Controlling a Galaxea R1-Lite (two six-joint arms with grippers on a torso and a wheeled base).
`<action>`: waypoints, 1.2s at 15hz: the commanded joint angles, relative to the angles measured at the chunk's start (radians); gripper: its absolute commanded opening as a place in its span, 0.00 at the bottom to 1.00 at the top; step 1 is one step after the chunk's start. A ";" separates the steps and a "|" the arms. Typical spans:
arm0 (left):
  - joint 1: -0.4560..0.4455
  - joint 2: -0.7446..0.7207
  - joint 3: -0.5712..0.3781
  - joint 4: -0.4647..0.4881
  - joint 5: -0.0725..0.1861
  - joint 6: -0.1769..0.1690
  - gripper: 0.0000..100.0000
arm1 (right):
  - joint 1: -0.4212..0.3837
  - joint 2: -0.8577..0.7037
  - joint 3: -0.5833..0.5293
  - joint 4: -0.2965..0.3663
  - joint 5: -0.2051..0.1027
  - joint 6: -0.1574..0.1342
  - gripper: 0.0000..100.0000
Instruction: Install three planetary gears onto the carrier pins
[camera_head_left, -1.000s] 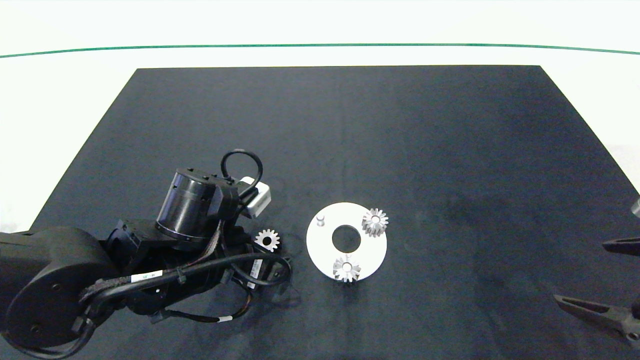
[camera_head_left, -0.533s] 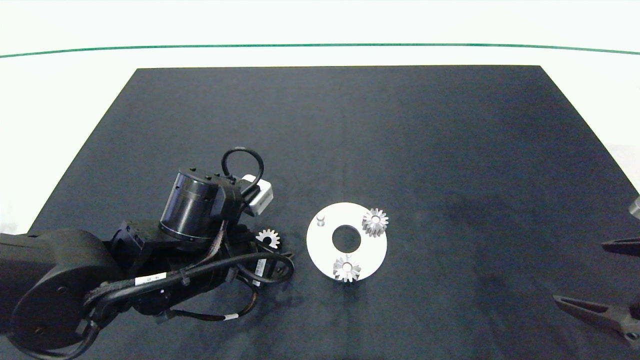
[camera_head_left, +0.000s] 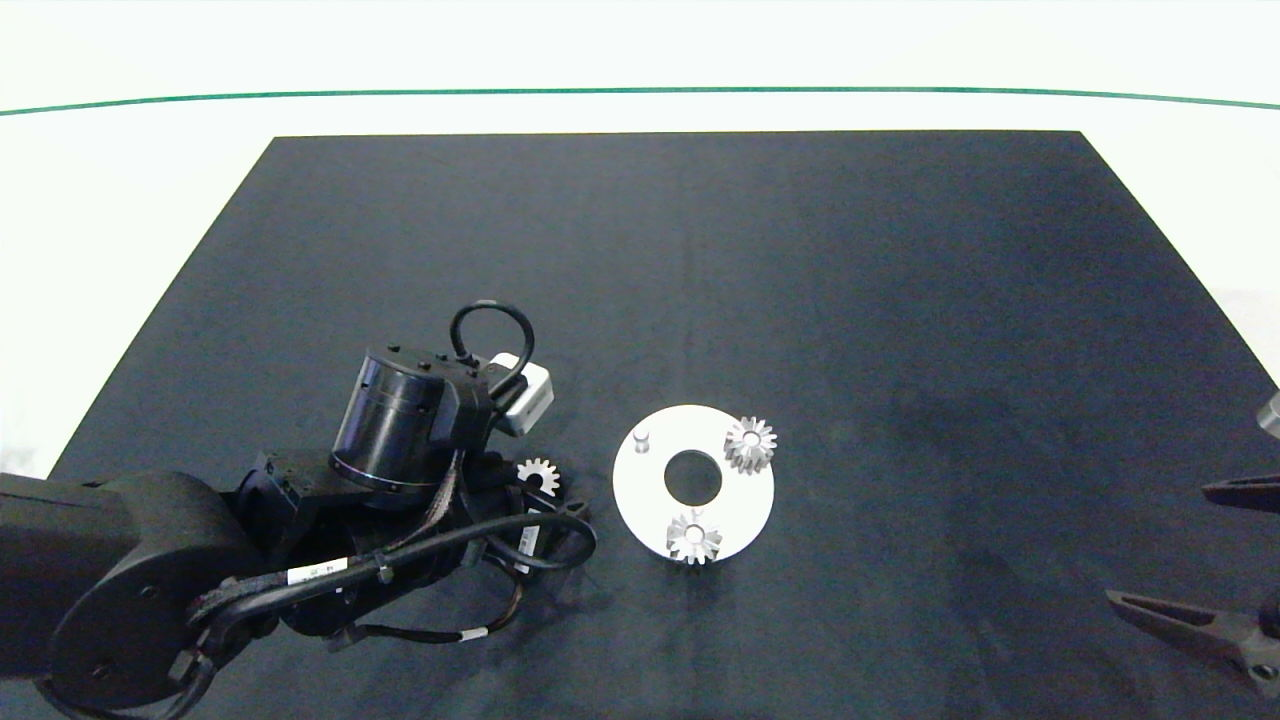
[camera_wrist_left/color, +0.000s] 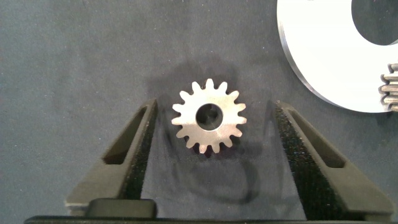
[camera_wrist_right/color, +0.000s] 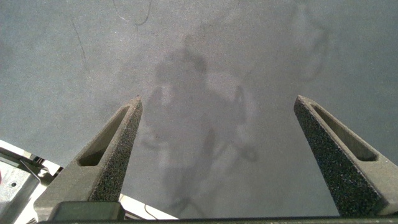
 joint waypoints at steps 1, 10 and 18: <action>0.000 0.003 0.011 -0.006 0.001 0.002 0.68 | 0.002 0.001 0.001 0.003 -0.001 -0.002 1.00; 0.002 0.003 0.020 -0.032 0.001 0.005 0.50 | 0.002 0.001 0.001 0.003 -0.001 -0.002 1.00; 0.002 0.007 0.023 -0.035 0.001 0.005 0.34 | 0.003 0.009 0.012 0.003 0.001 -0.009 1.00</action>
